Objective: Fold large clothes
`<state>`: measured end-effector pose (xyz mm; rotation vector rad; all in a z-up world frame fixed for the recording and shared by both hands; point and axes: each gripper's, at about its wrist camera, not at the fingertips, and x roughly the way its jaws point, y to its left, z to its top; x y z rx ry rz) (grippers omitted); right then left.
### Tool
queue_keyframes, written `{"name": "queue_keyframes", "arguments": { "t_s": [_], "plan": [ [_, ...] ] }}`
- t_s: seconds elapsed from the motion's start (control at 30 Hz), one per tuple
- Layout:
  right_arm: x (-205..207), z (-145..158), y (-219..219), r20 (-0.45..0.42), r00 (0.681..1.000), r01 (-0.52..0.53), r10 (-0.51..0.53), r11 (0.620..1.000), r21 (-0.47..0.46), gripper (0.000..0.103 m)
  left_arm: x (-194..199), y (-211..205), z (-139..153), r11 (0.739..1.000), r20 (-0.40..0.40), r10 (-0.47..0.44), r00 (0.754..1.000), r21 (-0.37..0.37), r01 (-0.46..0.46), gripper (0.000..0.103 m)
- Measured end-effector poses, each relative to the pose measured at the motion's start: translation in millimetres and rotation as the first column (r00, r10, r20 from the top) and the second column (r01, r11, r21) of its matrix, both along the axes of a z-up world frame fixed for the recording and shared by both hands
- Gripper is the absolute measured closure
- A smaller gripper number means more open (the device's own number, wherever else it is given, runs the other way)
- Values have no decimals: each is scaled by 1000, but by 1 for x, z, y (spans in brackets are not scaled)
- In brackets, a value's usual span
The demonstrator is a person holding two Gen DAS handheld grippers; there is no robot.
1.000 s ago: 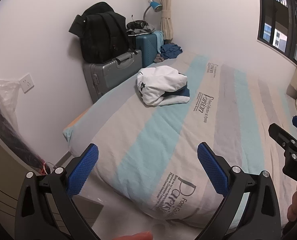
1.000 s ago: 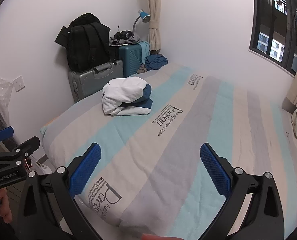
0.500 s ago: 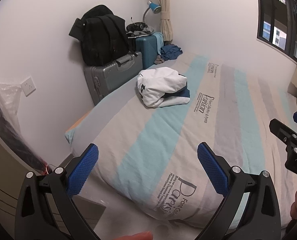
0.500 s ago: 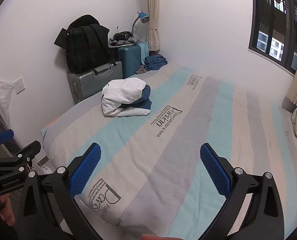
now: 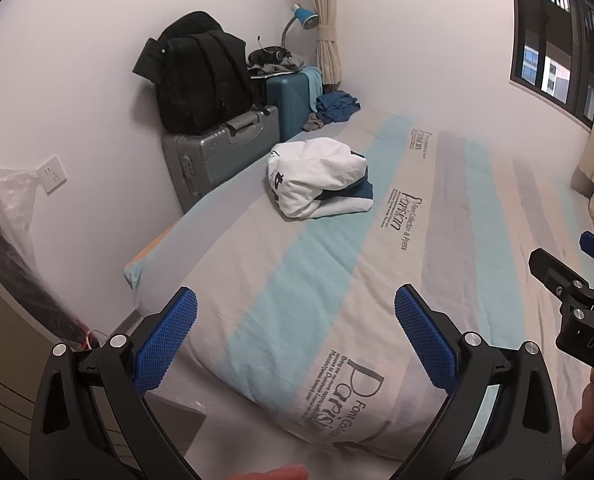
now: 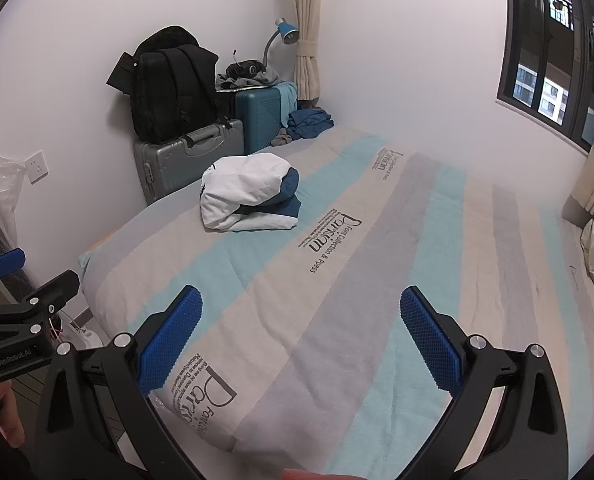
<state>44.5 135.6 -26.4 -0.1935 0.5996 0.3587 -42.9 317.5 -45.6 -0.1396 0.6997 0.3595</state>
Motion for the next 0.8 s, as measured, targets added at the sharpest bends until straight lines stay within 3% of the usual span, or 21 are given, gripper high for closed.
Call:
{"name": "queue_keyframes", "arguments": {
  "t_s": [0.23, 0.33, 0.43, 0.8],
  "plan": [
    [1, -1, 1, 0, 1000, -2, 2, 1000, 6, 7, 3, 2, 0, 1000, -6, 12, 1000, 9, -12, 6],
    [2, -1, 3, 1, 1000, -3, 3, 1000, 6, 7, 7, 8, -6, 998, -30, 39, 999, -50, -41, 6],
    [2, -1, 4, -7, 1000, -8, 8, 1000, 8, 7, 2, 10, -7, 996, 3, 33, 999, -84, -33, 6],
    [3, -1, 4, -7, 1000, -12, 12, 1000, 8, 7, 8, 0, -8, 1000, -18, -2, 1000, -28, 1, 6]
  ]
}}
